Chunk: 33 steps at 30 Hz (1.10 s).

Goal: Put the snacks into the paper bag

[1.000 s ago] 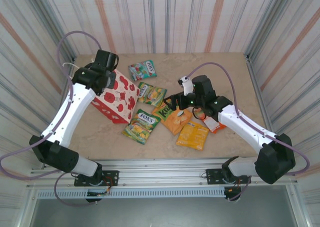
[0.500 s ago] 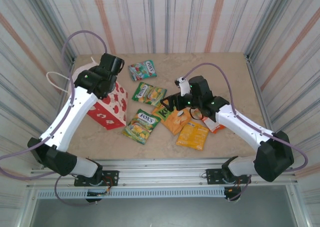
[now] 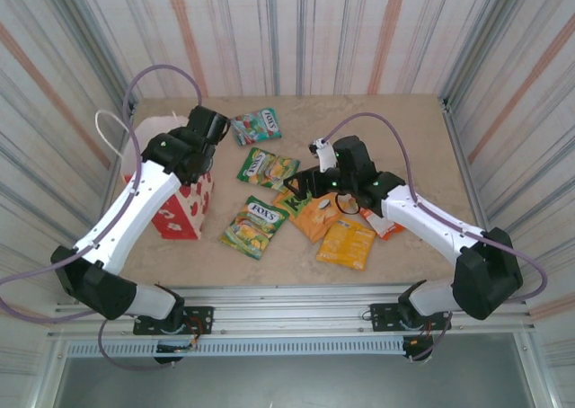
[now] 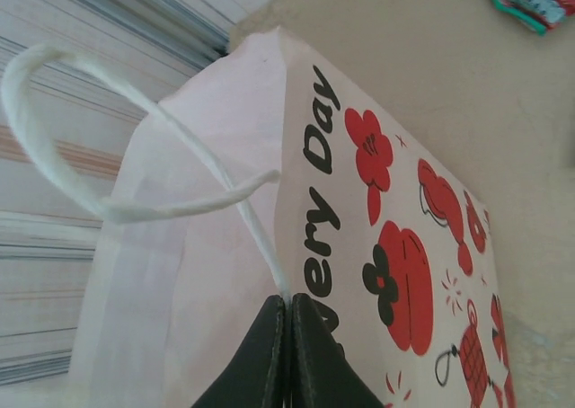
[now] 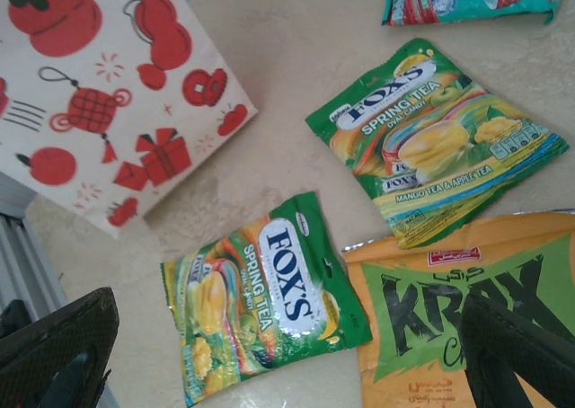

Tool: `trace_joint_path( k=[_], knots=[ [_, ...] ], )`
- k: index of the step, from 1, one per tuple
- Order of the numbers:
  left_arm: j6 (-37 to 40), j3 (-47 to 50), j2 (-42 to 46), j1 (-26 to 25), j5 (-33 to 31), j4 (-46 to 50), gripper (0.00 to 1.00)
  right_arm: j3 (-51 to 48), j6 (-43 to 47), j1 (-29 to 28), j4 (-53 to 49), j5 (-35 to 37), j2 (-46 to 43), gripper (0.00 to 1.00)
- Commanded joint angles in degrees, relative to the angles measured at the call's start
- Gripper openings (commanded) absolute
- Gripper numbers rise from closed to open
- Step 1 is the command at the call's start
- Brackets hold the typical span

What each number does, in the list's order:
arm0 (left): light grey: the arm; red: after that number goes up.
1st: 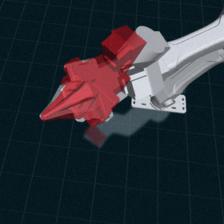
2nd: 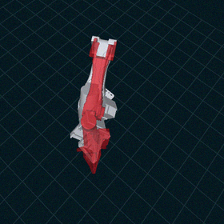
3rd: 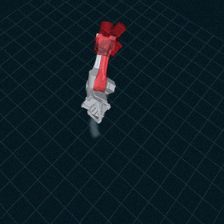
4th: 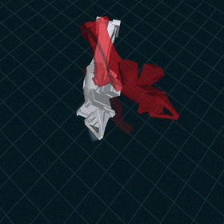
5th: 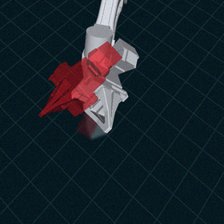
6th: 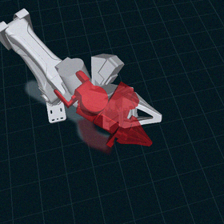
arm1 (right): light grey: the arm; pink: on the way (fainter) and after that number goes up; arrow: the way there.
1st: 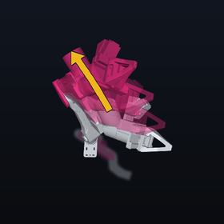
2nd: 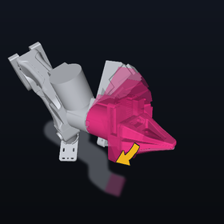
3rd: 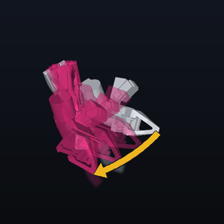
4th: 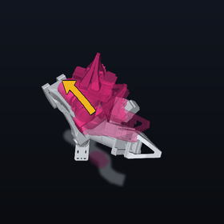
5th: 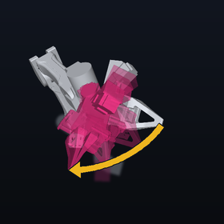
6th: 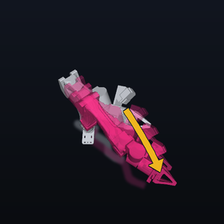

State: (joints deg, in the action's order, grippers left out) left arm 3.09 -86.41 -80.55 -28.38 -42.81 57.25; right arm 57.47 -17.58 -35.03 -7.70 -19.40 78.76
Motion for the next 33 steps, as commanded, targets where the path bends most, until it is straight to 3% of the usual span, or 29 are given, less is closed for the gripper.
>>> trace_joint_path(
  k=[1,15,17,20,23,28,33],
  knots=[
    [-3.9,0.2,1.0,-0.3,3.4,0.3,0.09,2.1,-0.9,-0.4,0.3,-0.3,0.5,0.99],
    [-6.2,-0.8,-1.3,-1.6,7.3,-3.0,0.12,2.5,-0.7,-0.6,-1.6,0.5,-1.0,0.99],
    [-6.2,-1.4,-1.7,-2.1,7.5,-3.0,0.23,2.5,-0.5,-0.6,-1.9,0.6,-1.3,0.99],
    [-6.4,-1.3,-1.2,-2.7,7.5,-3.4,0.51,2.5,-0.3,-0.6,-2.2,0.9,-1.9,0.99],
    [-7.4,-1.8,-0.2,-2.7,7.9,-2.6,0.66,2.0,-0.3,-0.6,-2.4,1.3,-2.7,0.99],
    [-10.5,-2.9,2.7,-2.6,11.0,-0.3,0.7,1.7,-0.3,-0.6,-3.7,1.5,-3.7,0.99],
    [-14.0,-1.9,6.4,-0.7,19.6,1.0,0.77,0.8,-1.3,-0.6,-3.7,1.2,-4.8,0.99]
  ],
)
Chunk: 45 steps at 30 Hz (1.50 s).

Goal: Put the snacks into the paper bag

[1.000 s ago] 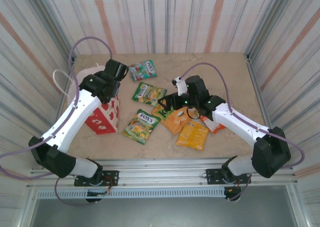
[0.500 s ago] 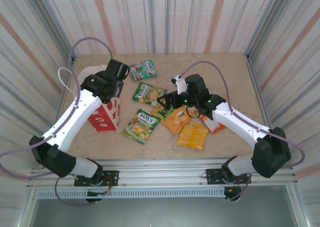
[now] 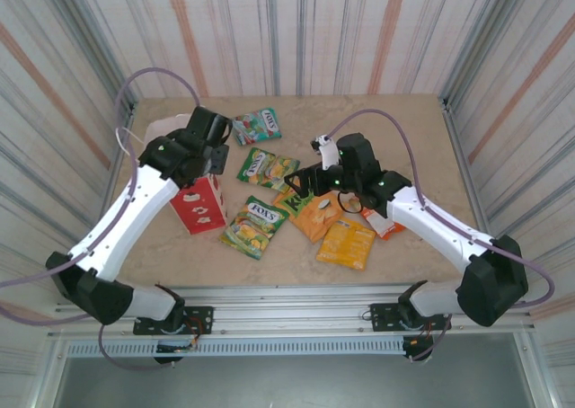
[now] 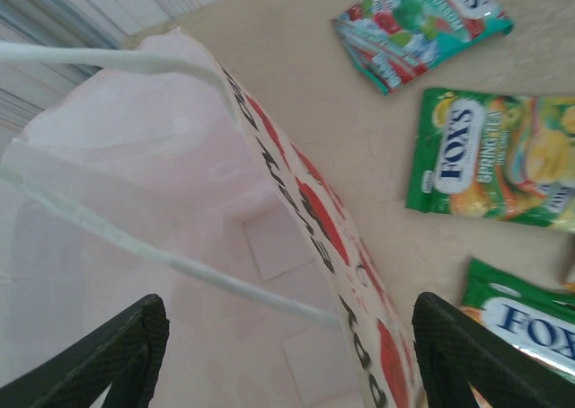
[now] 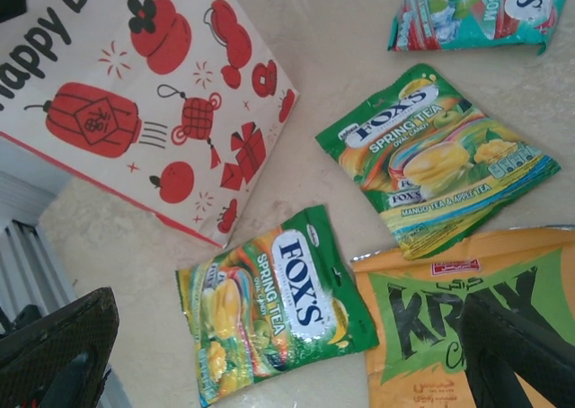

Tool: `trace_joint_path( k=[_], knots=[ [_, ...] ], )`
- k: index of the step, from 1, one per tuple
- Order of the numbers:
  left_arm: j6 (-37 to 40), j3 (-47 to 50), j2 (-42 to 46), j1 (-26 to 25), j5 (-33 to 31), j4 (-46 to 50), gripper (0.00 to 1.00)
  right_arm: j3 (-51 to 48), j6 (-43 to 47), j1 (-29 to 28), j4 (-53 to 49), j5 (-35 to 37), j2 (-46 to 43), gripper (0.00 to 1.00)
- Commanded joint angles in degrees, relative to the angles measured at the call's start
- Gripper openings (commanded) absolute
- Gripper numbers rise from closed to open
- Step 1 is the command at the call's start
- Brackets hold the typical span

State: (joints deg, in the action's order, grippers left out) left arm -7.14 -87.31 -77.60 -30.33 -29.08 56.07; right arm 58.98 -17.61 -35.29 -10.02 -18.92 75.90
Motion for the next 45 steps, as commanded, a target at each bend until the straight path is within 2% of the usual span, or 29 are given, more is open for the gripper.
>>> trace_joint_path(
  k=[1,5,8,15,20,29,34,40,45],
  knots=[
    [-4.5,-0.2,4.3,2.1,8.6,2.0,0.78,-0.8,-1.8,-0.4,-1.5,0.5,-2.2,0.99],
    [-6.2,2.0,7.1,3.8,14.7,1.2,0.84,-0.9,-3.8,-0.4,-1.8,-0.3,-2.3,0.99],
    [-6.6,2.2,8.5,4.5,18.0,0.3,0.98,-0.8,-5.7,-0.4,-2.0,-0.8,-2.0,0.99],
    [-7.5,2.2,11.8,4.6,25.3,-1.0,0.99,1.6,-10.6,-0.3,-9.1,3.1,-2.0,0.99],
    [-9.2,2.8,15.2,4.6,29.3,-0.1,0.99,0.0,-18.4,-1.6,-11.6,2.3,-3.4,1.0],
    [-12.3,8.5,22.5,4.6,36.7,-0.3,0.99,-4.9,-41.4,-11.4,-8.2,8.8,-3.3,0.84],
    [-13.4,11.4,25.1,4.6,39.0,0.4,0.99,-11.4,-56.2,-14.6,4.7,9.9,0.1,0.69],
    [-15.2,15.0,28.0,4.6,41.3,-1.7,0.99,-13.7,-63.7,-17.1,7.5,12.7,6.1,0.6],
    [-16.2,17.1,29.7,4.6,42.3,-2.7,0.98,-14.4,-66.5,-17.5,13.3,12.1,11.4,0.54]
  ],
)
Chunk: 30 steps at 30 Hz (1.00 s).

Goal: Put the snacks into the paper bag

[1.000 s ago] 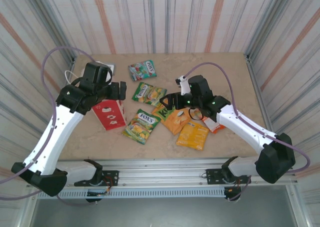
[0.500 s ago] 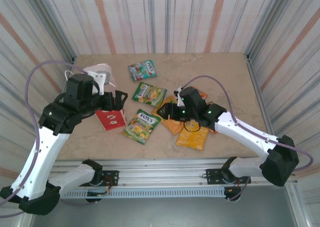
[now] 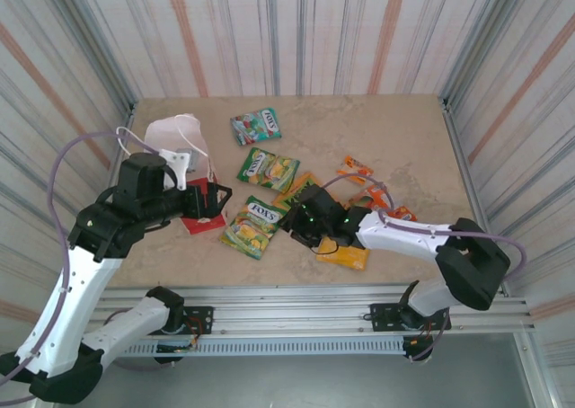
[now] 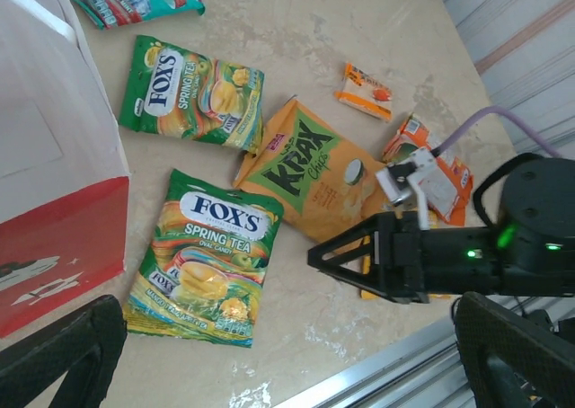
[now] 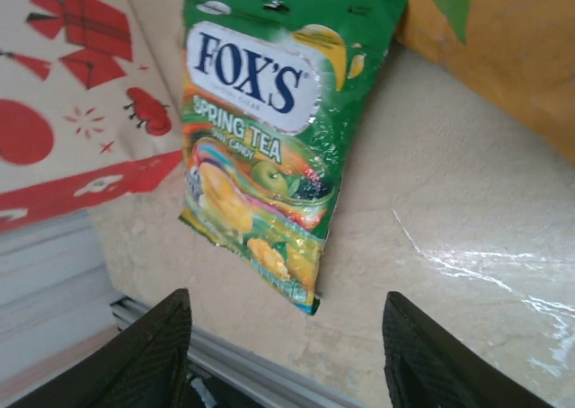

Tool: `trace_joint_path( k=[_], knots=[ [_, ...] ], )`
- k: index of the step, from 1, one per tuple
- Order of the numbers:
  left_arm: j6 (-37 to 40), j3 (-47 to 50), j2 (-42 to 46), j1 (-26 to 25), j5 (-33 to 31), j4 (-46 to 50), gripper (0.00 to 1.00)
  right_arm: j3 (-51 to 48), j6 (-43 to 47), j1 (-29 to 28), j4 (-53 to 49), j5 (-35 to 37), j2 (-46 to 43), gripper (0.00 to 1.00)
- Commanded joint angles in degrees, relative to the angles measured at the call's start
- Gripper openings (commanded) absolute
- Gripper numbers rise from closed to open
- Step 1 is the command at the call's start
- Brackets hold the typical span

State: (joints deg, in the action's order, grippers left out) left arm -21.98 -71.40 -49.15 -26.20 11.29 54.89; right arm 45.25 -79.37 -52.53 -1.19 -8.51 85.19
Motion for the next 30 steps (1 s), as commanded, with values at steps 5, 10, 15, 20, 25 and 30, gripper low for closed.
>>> trace_joint_path(
  k=[5,10,15,20,25,30],
  knots=[
    [-1.6,2.9,2.4,0.5,2.7,-1.6,0.97,0.9,-6.6,-0.1,8.3,-0.9,7.9,0.53],
    [-1.7,3.4,2.4,0.4,4.7,-0.6,0.96,2.4,-8.7,-0.5,12.5,-3.2,13.8,0.53],
    [-2.5,4.1,3.7,0.4,4.1,0.5,0.95,5.1,-8.8,-0.1,14.0,-5.3,18.5,0.49],
    [-2.8,5.1,4.7,0.5,3.5,0.7,0.96,6.3,-9.1,0.4,15.7,-6.3,21.5,0.33],
    [-1.9,5.6,4.6,0.5,3.1,2.0,0.95,5.9,-8.0,0.4,14.5,-4.5,19.5,0.12],
    [-0.8,5.9,4.7,0.4,4.3,2.1,0.93,6.7,-2.3,0.8,9.3,-2.2,14.5,0.04]
  ],
)
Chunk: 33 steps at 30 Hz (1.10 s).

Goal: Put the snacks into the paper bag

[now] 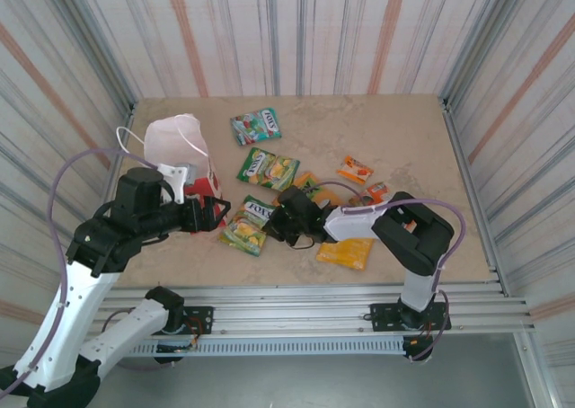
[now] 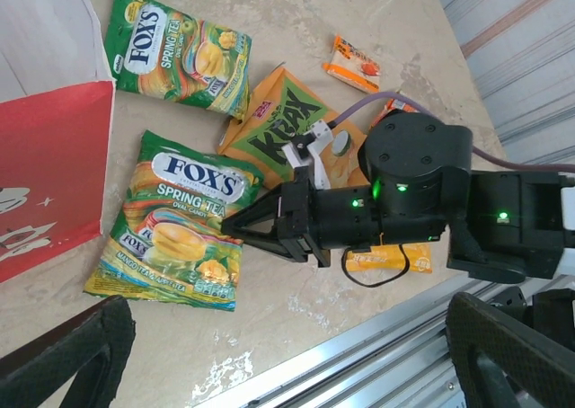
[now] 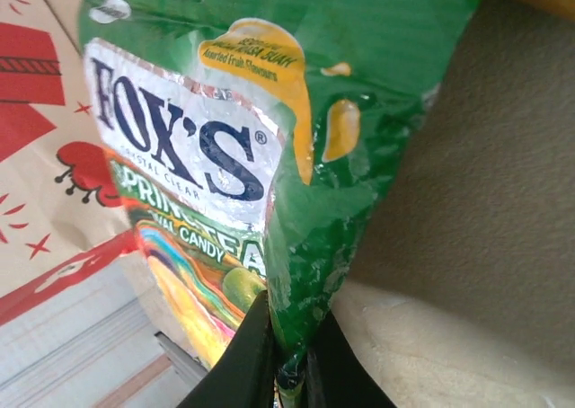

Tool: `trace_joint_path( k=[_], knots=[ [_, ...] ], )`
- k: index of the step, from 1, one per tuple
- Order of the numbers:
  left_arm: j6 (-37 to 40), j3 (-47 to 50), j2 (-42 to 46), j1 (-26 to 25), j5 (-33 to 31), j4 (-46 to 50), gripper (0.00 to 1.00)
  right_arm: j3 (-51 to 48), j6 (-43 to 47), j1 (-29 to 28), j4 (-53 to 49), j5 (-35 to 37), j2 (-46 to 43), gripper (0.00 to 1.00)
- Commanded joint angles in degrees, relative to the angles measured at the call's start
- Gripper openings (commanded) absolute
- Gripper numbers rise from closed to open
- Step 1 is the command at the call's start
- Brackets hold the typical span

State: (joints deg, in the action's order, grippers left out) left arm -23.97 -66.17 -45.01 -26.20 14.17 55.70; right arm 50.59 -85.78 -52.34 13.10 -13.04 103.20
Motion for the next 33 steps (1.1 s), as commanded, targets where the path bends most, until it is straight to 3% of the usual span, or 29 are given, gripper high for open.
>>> trace_joint_path(
  k=[1,6,14,24,29,33],
  knots=[
    [1.5,0.7,0.5,0.4,1.8,1.1,0.92,1.6,6.1,0.8,-6.4,2.7,-4.8,0.02],
    [1.4,1.8,0.4,0.5,4.4,-0.7,0.88,1.4,17.1,1.9,-9.0,4.0,-11.5,0.0],
    [4.5,3.7,0.9,0.3,8.9,-4.8,0.82,4.5,50.5,6.0,-21.9,-0.8,-22.9,0.0],
    [21.8,2.4,0.7,-2.0,10.1,-5.0,0.84,12.0,88.8,18.0,-41.8,-23.5,-35.1,0.0],
    [31.1,1.8,0.1,-4.3,12.7,-5.6,0.83,19.7,104.3,20.2,-54.9,-29.0,-35.2,0.0],
    [35.5,1.4,-1.2,-5.8,13.9,-6.9,0.83,26.0,111.9,20.3,-63.1,-32.8,-32.6,0.0]
  ],
)
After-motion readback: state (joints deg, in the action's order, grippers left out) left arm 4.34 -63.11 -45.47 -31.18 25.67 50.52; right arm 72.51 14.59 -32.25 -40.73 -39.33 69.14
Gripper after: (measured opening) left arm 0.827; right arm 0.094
